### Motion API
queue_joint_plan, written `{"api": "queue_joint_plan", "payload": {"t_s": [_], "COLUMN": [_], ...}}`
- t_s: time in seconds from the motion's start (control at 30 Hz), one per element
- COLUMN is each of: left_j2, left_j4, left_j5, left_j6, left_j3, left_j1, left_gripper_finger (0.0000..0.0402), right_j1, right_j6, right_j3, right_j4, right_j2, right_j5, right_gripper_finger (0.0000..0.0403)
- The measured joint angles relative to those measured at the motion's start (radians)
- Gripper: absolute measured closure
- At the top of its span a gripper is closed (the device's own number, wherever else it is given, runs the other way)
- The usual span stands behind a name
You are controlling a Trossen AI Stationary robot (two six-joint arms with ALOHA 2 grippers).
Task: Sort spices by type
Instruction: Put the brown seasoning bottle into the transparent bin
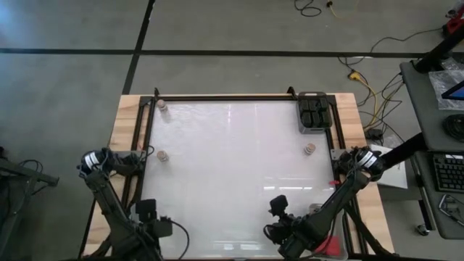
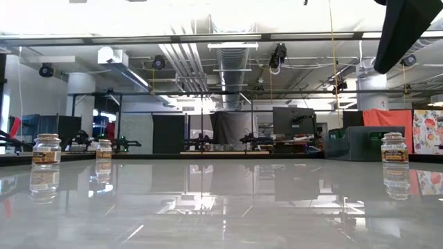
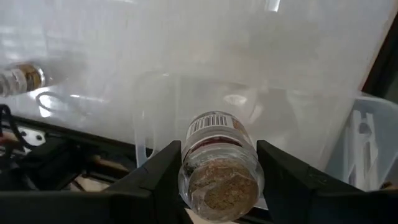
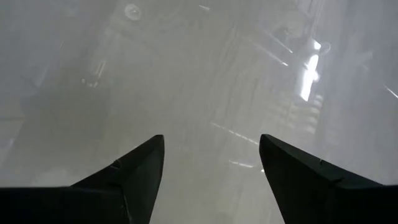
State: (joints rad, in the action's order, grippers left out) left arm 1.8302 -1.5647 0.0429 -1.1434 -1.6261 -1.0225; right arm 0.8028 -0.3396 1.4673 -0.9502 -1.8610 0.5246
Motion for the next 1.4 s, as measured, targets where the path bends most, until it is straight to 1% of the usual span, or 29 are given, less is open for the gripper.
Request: {"api": "queue_joint_plan", "payload": {"t_s": [0.1,0.3,0.37,0.47,0.57,0.7,0.87,1.13,1.27,1.4], "left_j2": [-0.065,-0.192,-0.218,-0.245,-0.241,-0.223,-0.216,-0.216,-0.215,-0.214], "left_j4": [0.070,0.293,0.350,0.455,0.534,0.581,0.586,0.615,0.622,0.633], "left_j5": [0.002,-0.004,-0.007,-0.039,-0.079,-0.083,-0.039,-0.022,0.027,0.039], "left_j6": [-0.023,-0.034,-0.034,-0.034,-0.036,-0.024,-0.001,0.009,0.003,0.001], "left_j3": [0.086,0.311,0.384,0.475,0.528,0.550,0.554,0.578,0.582,0.582], "left_j1": [-0.003,-0.003,-0.003,-0.002,-0.002,-0.002,-0.002,-0.002,-0.002,-0.001], "left_gripper_finger": [0.0235,0.0235,0.0235,0.0235,0.0235,0.0235,0.0235,0.0235,0.0235,0.0234], "right_j1": [-0.004,-0.005,-0.005,-0.005,-0.005,-0.005,-0.010,-0.010,-0.010,-0.010], "right_j6": [0.005,0.000,0.000,0.000,-0.003,-0.007,-0.003,-0.008,-0.008,-0.008], "right_j3": [0.000,0.000,0.000,0.000,0.000,0.000,0.000,0.000,0.000,0.000], "right_j4": [0.015,0.021,0.021,0.021,0.024,0.036,0.071,0.075,0.075,0.076], "right_j2": [0.000,0.000,0.000,0.000,0.000,0.000,0.000,0.000,0.000,0.000], "right_j5": [0.000,0.000,0.000,0.000,0.000,0.000,0.000,-0.001,-0.001,-0.008], "right_gripper_finger": [0.0150,0.0140,0.0136,0.0130,0.0126,0.0122,0.0120,0.0136,0.0143,0.0148]}}
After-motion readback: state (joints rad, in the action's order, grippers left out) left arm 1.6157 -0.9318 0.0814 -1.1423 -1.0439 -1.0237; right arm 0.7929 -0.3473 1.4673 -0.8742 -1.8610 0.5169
